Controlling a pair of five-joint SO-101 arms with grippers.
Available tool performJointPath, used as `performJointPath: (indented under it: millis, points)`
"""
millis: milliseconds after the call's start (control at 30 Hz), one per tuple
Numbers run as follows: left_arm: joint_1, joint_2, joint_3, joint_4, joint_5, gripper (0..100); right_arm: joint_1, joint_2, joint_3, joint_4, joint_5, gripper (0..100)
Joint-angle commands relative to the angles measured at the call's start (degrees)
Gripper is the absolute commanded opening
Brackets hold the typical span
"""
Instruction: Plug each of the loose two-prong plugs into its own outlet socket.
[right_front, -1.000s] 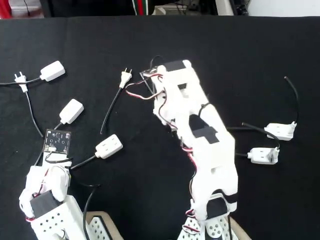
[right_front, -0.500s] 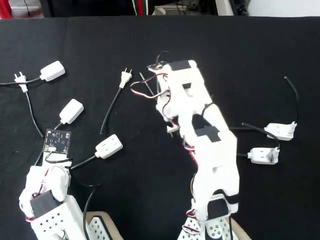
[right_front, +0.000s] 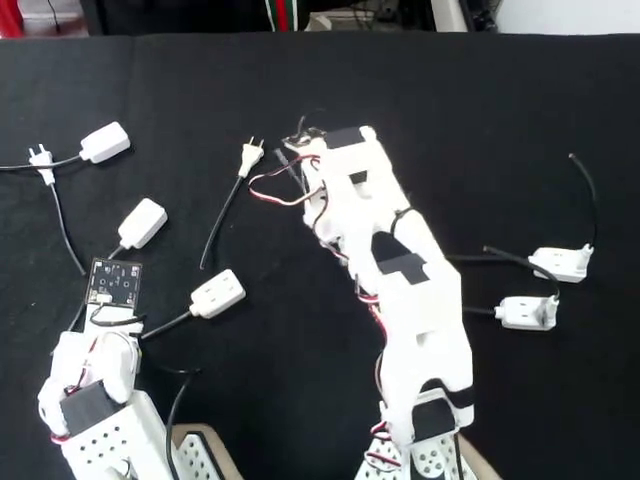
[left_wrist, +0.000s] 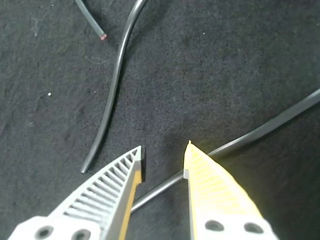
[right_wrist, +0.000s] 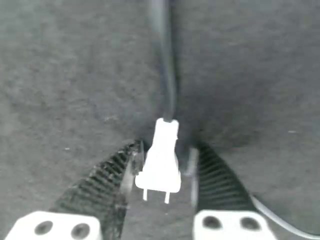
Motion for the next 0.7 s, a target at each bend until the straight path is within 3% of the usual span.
performJointPath:
  millis: [0,267,467,667]
  points:
    - [0.4,-0.53,0.31,0.18,-0.7,14,-1.67,2.15,0.4,1.05,-0.18,7.3]
    - [0.4,-0.53,0.31,0.26,-0.7,14,-1.49,1.89,-9.19,11.43,3.08,7.0]
    - [0.4,-0.53,0.31,0.26,-0.7,14,-2.11,2.33,-16.48,10.55,8.53,8.0]
    - [0.4,-0.53,0.31,0.26,-0.7,14,-2.02,2.24,-15.25,13.01,12.13,23.2]
